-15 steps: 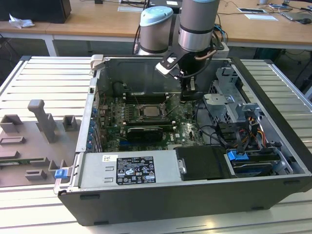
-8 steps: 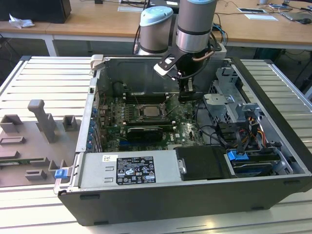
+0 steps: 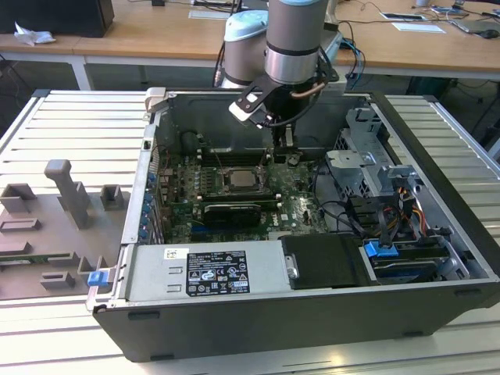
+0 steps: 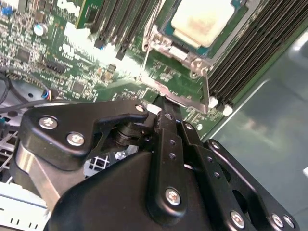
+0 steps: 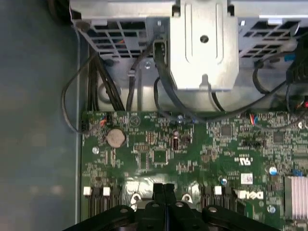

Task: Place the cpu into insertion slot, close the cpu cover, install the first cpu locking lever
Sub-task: 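Place the cpu into insertion slot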

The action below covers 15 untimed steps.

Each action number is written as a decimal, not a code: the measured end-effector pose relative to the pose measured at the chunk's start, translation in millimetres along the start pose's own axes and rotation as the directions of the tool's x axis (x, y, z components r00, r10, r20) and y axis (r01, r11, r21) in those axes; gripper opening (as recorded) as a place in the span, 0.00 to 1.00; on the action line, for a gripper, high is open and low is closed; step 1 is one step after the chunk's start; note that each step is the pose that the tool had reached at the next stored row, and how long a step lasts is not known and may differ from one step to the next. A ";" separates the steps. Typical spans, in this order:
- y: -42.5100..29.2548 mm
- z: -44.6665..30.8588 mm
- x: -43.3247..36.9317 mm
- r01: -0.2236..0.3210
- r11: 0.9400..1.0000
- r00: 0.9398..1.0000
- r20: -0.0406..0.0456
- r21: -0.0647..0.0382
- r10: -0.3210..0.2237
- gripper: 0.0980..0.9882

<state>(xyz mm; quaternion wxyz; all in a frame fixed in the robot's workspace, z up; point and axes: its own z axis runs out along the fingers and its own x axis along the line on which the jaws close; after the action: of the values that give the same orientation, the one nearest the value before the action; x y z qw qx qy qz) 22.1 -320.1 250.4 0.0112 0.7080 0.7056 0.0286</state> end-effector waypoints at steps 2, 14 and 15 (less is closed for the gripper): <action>-6.5 -0.3 0.0 0.000 1.000 1.000 0.000 0.000 0.000 0.01; -35.4 13.7 -0.4 0.000 1.000 1.000 0.000 0.000 0.000 0.01; -37.2 14.4 -0.4 0.000 1.000 1.000 0.000 0.000 0.000 0.01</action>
<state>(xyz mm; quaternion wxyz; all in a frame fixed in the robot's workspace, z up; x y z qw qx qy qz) -14.2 -320.0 233.9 0.0112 0.7080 0.7055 0.0286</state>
